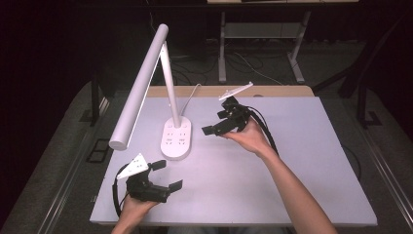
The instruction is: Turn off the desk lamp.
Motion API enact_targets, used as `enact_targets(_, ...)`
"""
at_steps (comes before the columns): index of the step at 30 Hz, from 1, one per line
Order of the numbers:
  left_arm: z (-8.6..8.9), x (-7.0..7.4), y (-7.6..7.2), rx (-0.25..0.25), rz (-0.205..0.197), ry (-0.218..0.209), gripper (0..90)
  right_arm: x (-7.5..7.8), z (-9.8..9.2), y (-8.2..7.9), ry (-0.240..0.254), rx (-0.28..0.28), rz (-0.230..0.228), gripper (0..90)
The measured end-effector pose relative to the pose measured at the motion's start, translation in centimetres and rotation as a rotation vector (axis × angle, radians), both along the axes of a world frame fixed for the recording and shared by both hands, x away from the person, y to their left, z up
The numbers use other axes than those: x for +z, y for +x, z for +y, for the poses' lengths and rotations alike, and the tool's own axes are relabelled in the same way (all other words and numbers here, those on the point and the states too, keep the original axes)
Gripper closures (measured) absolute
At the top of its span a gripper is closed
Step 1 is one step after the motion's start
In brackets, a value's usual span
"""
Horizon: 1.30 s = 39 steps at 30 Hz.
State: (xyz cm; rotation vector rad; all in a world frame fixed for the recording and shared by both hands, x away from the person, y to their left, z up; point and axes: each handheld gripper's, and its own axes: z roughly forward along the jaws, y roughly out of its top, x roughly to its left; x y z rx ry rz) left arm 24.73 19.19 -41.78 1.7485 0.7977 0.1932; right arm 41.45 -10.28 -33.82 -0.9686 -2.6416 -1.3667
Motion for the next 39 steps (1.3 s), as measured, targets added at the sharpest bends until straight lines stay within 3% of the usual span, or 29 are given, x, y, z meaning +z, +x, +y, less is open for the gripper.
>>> enact_targets(20,0.1,0.1,-0.1,0.003,-0.012,-0.008,0.0,-0.8,4.2,2.8,-0.007,0.007,0.031,0.8)
enact_targets(22,0.2,0.2,-0.1,0.002,-0.013,-0.01,0.0,-1.0,4.5,3.0,-0.01,0.009,0.033,6.6)
enact_targets(25,0.2,0.2,-0.1,0.003,-0.012,-0.015,0.0,-1.4,4.9,3.5,-0.003,-0.006,0.036,8.3)
enact_targets(26,0.2,0.2,-0.2,0.003,-0.013,-0.015,0.0,-1.5,5.0,3.6,0.0,-0.008,0.039,14.5)
enact_targets(28,0.2,0.2,-0.2,0.003,-0.013,-0.016,0.0,-1.8,5.2,3.9,0.009,-0.017,0.032,15.9)
enact_targets(39,0.2,0.2,-0.2,0.005,-0.015,-0.019,0.0,-2.7,5.8,5.4,0.023,-0.048,0.042,44.7)
